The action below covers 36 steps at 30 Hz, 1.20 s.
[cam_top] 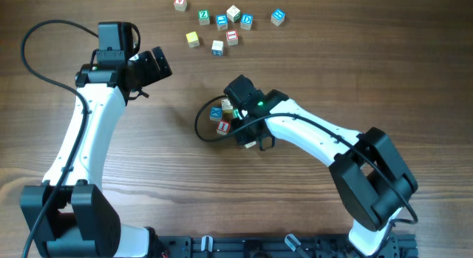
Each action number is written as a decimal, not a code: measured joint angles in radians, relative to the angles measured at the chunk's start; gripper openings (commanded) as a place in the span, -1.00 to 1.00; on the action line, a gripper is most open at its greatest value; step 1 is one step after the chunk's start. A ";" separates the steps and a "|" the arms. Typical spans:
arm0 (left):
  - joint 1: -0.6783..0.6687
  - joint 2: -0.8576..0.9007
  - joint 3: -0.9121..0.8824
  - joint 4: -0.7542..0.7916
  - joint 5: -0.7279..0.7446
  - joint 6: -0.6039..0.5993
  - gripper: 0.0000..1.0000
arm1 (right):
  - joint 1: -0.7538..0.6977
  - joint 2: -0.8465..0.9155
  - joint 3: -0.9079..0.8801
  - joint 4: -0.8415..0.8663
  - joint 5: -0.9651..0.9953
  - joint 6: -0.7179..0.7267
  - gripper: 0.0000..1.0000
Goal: Form a circle
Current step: 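Carry the yellow C block down toward the block ring, then lower the yellow C block between the red I and green N blocks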
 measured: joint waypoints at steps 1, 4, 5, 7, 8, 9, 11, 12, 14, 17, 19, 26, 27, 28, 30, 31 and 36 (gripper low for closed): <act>0.000 0.000 0.000 0.000 0.000 0.000 1.00 | 0.000 -0.003 -0.002 -0.007 0.002 0.002 -0.29; 0.000 0.000 0.000 0.000 0.000 0.000 1.00 | 0.000 -0.016 -0.008 -0.016 0.006 0.007 -0.28; 0.000 0.000 0.000 0.000 0.000 0.000 1.00 | 0.000 -0.023 -0.010 -0.016 0.006 0.007 -0.29; 0.000 0.000 0.000 0.000 0.000 0.000 1.00 | 0.000 -0.050 -0.011 -0.016 0.006 0.007 -0.33; 0.000 0.000 0.000 0.000 0.000 0.000 1.00 | 0.000 -0.066 -0.011 -0.018 0.006 0.007 -0.32; 0.000 0.000 0.000 0.000 0.000 0.000 1.00 | 0.000 -0.081 -0.011 -0.020 0.006 0.008 -0.30; 0.000 0.000 0.000 0.000 0.000 0.000 1.00 | 0.000 -0.103 -0.011 -0.029 0.006 0.007 -0.28; 0.000 0.000 0.000 0.000 0.000 0.000 1.00 | 0.000 -0.105 -0.011 -0.042 0.006 0.008 -0.28; 0.000 0.000 0.000 0.000 0.000 0.000 1.00 | 0.000 -0.106 -0.011 -0.079 0.006 0.011 -0.38; 0.000 0.000 0.000 0.000 0.000 0.000 1.00 | 0.000 -0.106 -0.011 -0.154 0.006 0.030 -0.53; 0.000 0.000 0.000 0.000 0.000 0.000 1.00 | 0.000 -0.106 -0.013 -0.234 0.006 0.063 -0.55; 0.000 0.000 0.000 0.000 0.000 0.000 1.00 | 0.000 -0.106 -0.016 -0.394 -0.005 0.167 -0.91; 0.000 0.000 0.000 0.000 0.000 0.000 1.00 | 0.000 -0.106 -0.023 -0.393 -0.014 0.173 -0.91; 0.000 0.000 0.000 0.000 0.000 0.000 1.00 | 0.000 -0.106 -0.034 -0.385 -0.022 0.176 -0.91; 0.000 0.000 0.000 0.000 0.000 0.000 1.00 | 0.000 -0.107 -0.072 -0.347 -0.041 0.183 -0.91; 0.000 0.000 0.000 0.000 0.000 0.000 1.00 | 0.000 -0.107 -0.101 -0.322 -0.054 0.188 -0.91; 0.000 0.000 0.000 0.000 0.000 0.000 1.00 | 0.000 -0.106 -0.172 -0.230 -0.115 0.190 -0.91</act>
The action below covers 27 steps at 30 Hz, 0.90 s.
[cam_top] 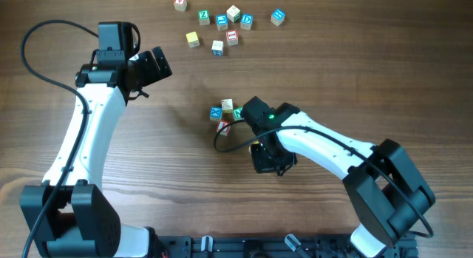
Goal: Form a circle
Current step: 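Lower the yellow C block between the red I and green N blocks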
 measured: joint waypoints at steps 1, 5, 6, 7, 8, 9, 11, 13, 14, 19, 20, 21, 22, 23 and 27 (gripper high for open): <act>0.000 0.000 0.000 0.000 0.000 0.000 1.00 | 0.000 0.000 -0.006 0.021 -0.009 0.000 -0.91; 0.000 0.000 0.000 0.000 0.000 0.000 1.00 | 0.000 0.000 -0.018 0.099 -0.019 -0.007 -0.92; 0.000 0.000 0.000 0.000 0.000 0.000 1.00 | 0.000 0.000 -0.023 0.121 -0.018 -0.008 -0.91; 0.000 0.000 0.000 0.000 0.000 0.000 1.00 | 0.000 0.000 -0.026 0.145 -0.018 -0.008 -0.91; 0.000 0.000 0.000 0.000 0.000 0.000 1.00 | 0.000 0.000 -0.026 0.158 -0.014 -0.009 -0.91; 0.000 0.000 0.000 0.000 0.000 0.000 1.00 | 0.000 0.000 -0.026 0.168 -0.010 -0.009 -0.91; 0.000 0.000 0.000 0.000 0.000 0.000 1.00 | 0.000 0.000 -0.026 0.187 0.006 -0.012 -0.91; 0.000 0.000 0.000 0.000 0.000 0.000 1.00 | 0.000 0.000 -0.026 0.216 0.020 -0.016 -0.91; 0.000 0.000 0.000 0.000 0.000 0.000 0.99 | 0.000 0.000 -0.027 0.233 0.027 -0.021 -0.91; 0.000 0.000 0.000 0.000 0.000 0.000 1.00 | 0.000 0.000 -0.027 0.313 0.054 -0.050 -0.91; 0.000 0.000 0.000 0.000 0.000 0.000 1.00 | 0.000 0.000 -0.027 0.322 0.063 -0.053 -0.91; 0.000 0.000 0.000 0.000 0.000 0.000 1.00 | 0.000 0.000 -0.027 0.332 0.072 -0.054 -0.91; 0.000 0.000 0.000 0.000 0.000 0.000 1.00 | 0.000 0.000 -0.027 0.339 0.079 -0.057 -0.91; 0.000 0.000 0.000 0.000 0.000 0.000 1.00 | 0.000 0.000 -0.027 0.343 0.083 -0.061 -0.91; 0.000 0.000 0.000 0.000 0.000 0.000 1.00 | 0.000 0.000 -0.027 0.374 0.096 -0.080 -0.91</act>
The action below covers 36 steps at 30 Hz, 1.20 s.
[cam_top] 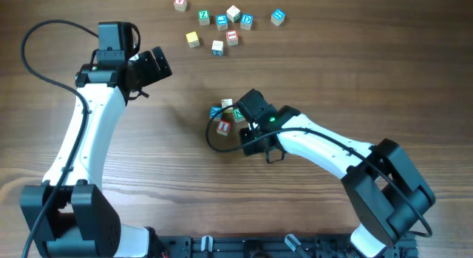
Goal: Form a circle
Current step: 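Lower the yellow C block between the red I and green N blocks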
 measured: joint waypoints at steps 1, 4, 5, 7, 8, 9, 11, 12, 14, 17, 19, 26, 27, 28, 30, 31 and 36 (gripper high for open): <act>0.000 0.000 0.000 0.000 0.000 0.000 1.00 | 0.000 0.000 0.000 0.011 0.000 -0.011 -0.91; 0.000 0.000 0.000 0.000 0.000 0.000 1.00 | 0.000 0.000 0.000 0.025 0.003 -0.035 -0.91; 0.000 0.000 0.000 0.000 0.000 0.000 1.00 | 0.000 0.000 0.000 0.020 0.003 -0.041 -0.91; 0.000 0.000 0.000 0.000 0.000 0.000 1.00 | 0.000 0.000 0.000 -0.008 0.004 -0.048 -0.91; 0.000 0.000 0.000 0.000 0.000 0.000 1.00 | 0.000 0.000 0.000 -0.025 0.004 -0.053 -0.91; 0.000 0.000 0.000 0.000 0.000 0.000 1.00 | 0.000 0.000 -0.001 -0.035 0.004 -0.064 -0.91; 0.000 0.000 0.000 0.000 0.000 0.000 1.00 | 0.000 0.000 -0.004 -0.029 0.007 -0.075 -0.91; 0.000 0.000 0.000 0.000 0.000 0.000 1.00 | 0.000 0.000 -0.006 -0.019 0.008 -0.078 -0.91; 0.000 0.000 0.000 0.000 0.000 0.000 1.00 | 0.000 0.000 -0.010 0.014 0.008 -0.082 -0.91; 0.000 0.000 0.000 0.000 0.000 0.000 1.00 | 0.000 0.000 -0.011 0.074 0.011 -0.098 -0.91; 0.000 0.000 0.000 0.000 0.000 0.000 1.00 | 0.000 0.000 -0.011 0.099 0.011 -0.105 -0.91; 0.000 0.000 0.000 0.000 0.000 -0.001 1.00 | 0.000 0.000 -0.011 0.107 0.011 -0.129 -0.91; 0.000 0.000 0.000 0.000 0.000 -0.002 1.00 | 0.000 0.000 -0.011 0.108 0.011 -0.131 -0.91; 0.000 0.000 0.000 0.000 0.000 -0.002 1.00 | 0.000 0.000 -0.011 0.107 0.011 -0.131 -0.91; 0.000 0.000 0.000 0.000 0.000 -0.002 1.00 | 0.000 0.000 -0.011 0.090 0.011 -0.131 -0.91; 0.000 0.000 0.000 0.000 0.000 -0.002 1.00 | 0.000 0.000 -0.011 0.069 0.013 -0.131 -0.91; 0.000 0.000 0.000 0.000 0.000 -0.002 1.00 | 0.000 0.000 -0.013 0.078 0.049 -0.132 -0.91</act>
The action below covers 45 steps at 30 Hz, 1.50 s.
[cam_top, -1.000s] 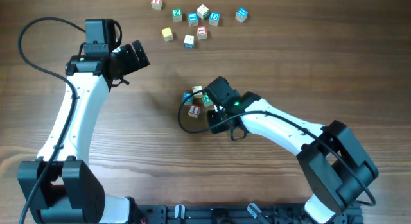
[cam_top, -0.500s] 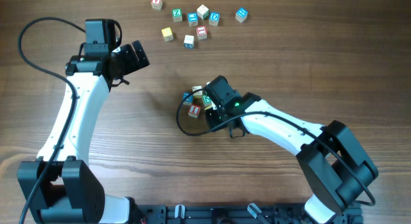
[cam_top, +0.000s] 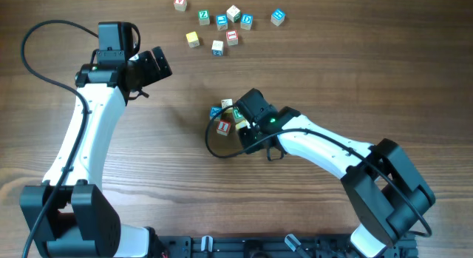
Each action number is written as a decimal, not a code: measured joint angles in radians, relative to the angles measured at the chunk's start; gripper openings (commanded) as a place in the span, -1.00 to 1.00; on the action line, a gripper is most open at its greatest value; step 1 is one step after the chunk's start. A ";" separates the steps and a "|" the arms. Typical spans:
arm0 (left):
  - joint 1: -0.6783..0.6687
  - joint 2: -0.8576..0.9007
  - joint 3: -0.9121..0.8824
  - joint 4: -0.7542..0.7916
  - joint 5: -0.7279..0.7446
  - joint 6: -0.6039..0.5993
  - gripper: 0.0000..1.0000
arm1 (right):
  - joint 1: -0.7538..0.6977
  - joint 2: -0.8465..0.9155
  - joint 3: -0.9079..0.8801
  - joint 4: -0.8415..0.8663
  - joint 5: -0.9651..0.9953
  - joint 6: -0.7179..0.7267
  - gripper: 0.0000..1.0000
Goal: Form a circle
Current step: 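Lower the yellow C block between the red I and green N blocks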
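A small cluster of lettered cubes lies mid-table: a blue cube [cam_top: 216, 111], a cream cube [cam_top: 227, 103], a red cube [cam_top: 224, 127] and a green cube [cam_top: 239, 116]. My right gripper [cam_top: 242, 123] hangs right against the cluster's right side, over the green cube. Its fingers are hidden under the wrist, so open or shut cannot be told. Far off at the upper left, my left gripper [cam_top: 157, 64] touches nothing, and its jaws do not show clearly.
Several more lettered cubes lie scattered along the far edge, among them a yellow cube [cam_top: 193, 38], a red-and-white cube [cam_top: 232, 37] and a blue cube [cam_top: 277, 17]. A black cable loop [cam_top: 211, 143] from the right arm lies just left of and below the cluster.
My right gripper has shifted only slightly beside the cluster. The green cube sits a touch nearer the red one. The left arm has not moved.
My right gripper was first over the mid-table cluster, partly covering it. Then it stood back toward the near side with all the cluster's cubes showing. After that it was back at the cluster's right side, where it still is. The left arm stayed put throughout.
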 measured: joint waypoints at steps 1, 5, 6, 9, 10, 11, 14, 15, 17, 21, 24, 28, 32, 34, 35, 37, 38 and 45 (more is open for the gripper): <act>0.000 0.000 0.000 0.000 0.000 0.000 1.00 | 0.000 0.000 0.000 0.013 0.004 0.000 -0.91; 0.000 0.000 0.000 0.000 0.000 0.000 1.00 | 0.000 0.000 0.000 0.030 0.040 -0.003 -0.91; 0.000 0.000 0.000 0.000 0.000 0.000 1.00 | 0.000 0.000 0.000 0.029 0.051 -0.003 -0.91; 0.000 0.000 0.000 0.000 0.000 0.000 1.00 | 0.000 0.000 0.000 -0.001 0.077 -0.006 -0.91; 0.000 0.000 0.000 0.000 0.000 0.000 1.00 | 0.000 0.000 0.000 -0.004 0.090 -0.007 -0.91; 0.000 0.000 0.000 0.000 0.000 0.000 1.00 | 0.000 0.000 0.000 -0.003 0.101 -0.007 -0.91; 0.000 0.000 0.000 0.000 0.000 0.000 1.00 | 0.000 0.000 0.000 0.042 0.123 -0.007 -0.91; 0.000 0.000 0.000 0.000 0.000 0.000 1.00 | 0.000 0.000 0.000 0.062 0.127 -0.007 -0.92; 0.000 0.000 0.000 0.000 0.000 0.000 1.00 | 0.000 0.000 0.000 0.096 0.134 -0.007 -0.91; 0.000 0.000 0.000 0.000 0.000 0.000 1.00 | 0.000 0.000 0.000 0.108 0.133 -0.007 -0.91; 0.000 0.000 0.000 0.000 0.000 0.000 1.00 | 0.000 0.000 0.000 0.119 0.113 -0.007 -0.91; 0.000 0.000 0.000 0.000 0.000 0.000 1.00 | 0.000 0.000 0.000 0.131 0.100 -0.007 -0.91; 0.000 0.000 0.000 0.000 0.000 0.000 1.00 | 0.000 0.000 0.000 0.131 0.090 -0.007 -0.91; 0.000 0.000 0.000 0.000 0.000 0.000 1.00 | 0.000 0.000 0.000 0.131 0.088 -0.007 -0.91; 0.000 0.000 0.000 0.000 0.000 0.000 1.00 | 0.000 0.000 0.000 0.131 0.088 -0.007 -0.91; 0.000 0.000 0.000 0.000 0.000 0.000 1.00 | 0.000 0.000 0.000 0.135 0.088 -0.007 -0.91; 0.000 0.000 0.000 0.000 0.000 0.000 1.00 | 0.000 0.000 0.000 0.138 0.087 -0.007 -0.91; 0.000 0.000 0.000 0.000 0.000 0.000 1.00 | 0.000 0.000 0.000 0.151 0.072 -0.025 -0.91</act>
